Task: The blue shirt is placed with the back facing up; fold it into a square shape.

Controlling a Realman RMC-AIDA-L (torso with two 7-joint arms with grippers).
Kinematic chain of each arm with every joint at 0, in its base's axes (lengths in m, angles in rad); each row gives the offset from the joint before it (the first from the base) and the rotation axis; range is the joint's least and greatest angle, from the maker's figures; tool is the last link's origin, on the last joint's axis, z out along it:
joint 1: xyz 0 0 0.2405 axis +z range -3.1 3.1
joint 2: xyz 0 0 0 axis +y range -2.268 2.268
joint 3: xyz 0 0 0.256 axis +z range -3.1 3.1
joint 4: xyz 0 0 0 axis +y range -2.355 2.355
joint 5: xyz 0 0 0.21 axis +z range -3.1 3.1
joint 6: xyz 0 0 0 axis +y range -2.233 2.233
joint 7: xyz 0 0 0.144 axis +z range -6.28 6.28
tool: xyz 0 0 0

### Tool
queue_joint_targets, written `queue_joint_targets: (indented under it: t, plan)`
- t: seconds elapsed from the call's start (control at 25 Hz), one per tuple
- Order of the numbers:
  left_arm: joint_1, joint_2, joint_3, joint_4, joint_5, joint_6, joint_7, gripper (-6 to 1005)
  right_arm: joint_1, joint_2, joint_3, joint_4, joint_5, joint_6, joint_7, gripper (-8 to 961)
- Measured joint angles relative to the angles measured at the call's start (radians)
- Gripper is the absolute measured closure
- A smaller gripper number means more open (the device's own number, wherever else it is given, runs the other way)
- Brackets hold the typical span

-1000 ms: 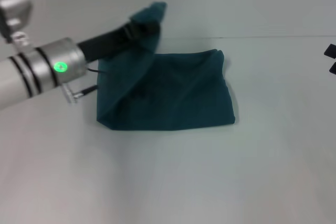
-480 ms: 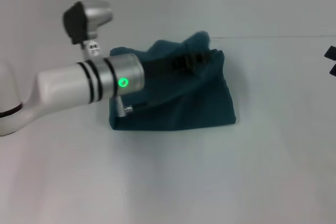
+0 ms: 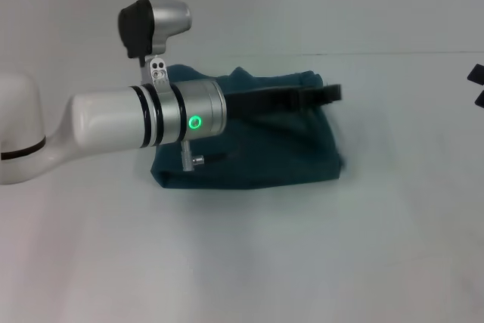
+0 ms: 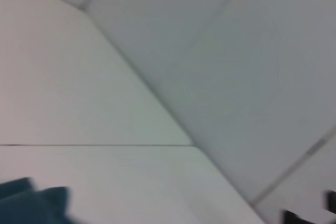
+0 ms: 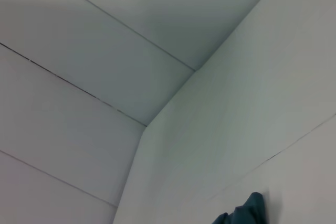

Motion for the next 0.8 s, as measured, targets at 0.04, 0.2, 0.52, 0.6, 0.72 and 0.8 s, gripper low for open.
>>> queue_joint_targets:
  t: [0.04,0.2,0.52,0.6,0.72,0.8]
  plan:
    - [0.001,0.001,0.009,0.006,0.000,0.023,0.004,648,0.001,-0.001,0.000,0.001,0.000,0.000,0.000,118]
    - [0.040,0.004,0.034,0.078,-0.011,0.095,0.001,538,0.001,-0.003,0.000,0.001,0.000,0.003,0.000,118]
    - [0.246,0.026,-0.119,0.223,-0.085,0.109,-0.265,265,0.014,-0.018,-0.002,0.000,-0.076,0.002,0.008,118]
    - [0.289,0.041,-0.154,0.246,-0.079,0.131,-0.356,195,0.025,-0.022,-0.007,-0.006,-0.102,-0.006,0.006,118]
    - [0.322,0.057,-0.183,0.253,-0.069,0.168,-0.414,109,0.049,-0.027,-0.049,-0.029,-0.141,-0.016,-0.021,118]
    - [0.356,0.083,-0.243,0.255,-0.033,0.241,-0.453,80,0.075,-0.028,-0.095,-0.051,-0.164,-0.017,-0.045,118]
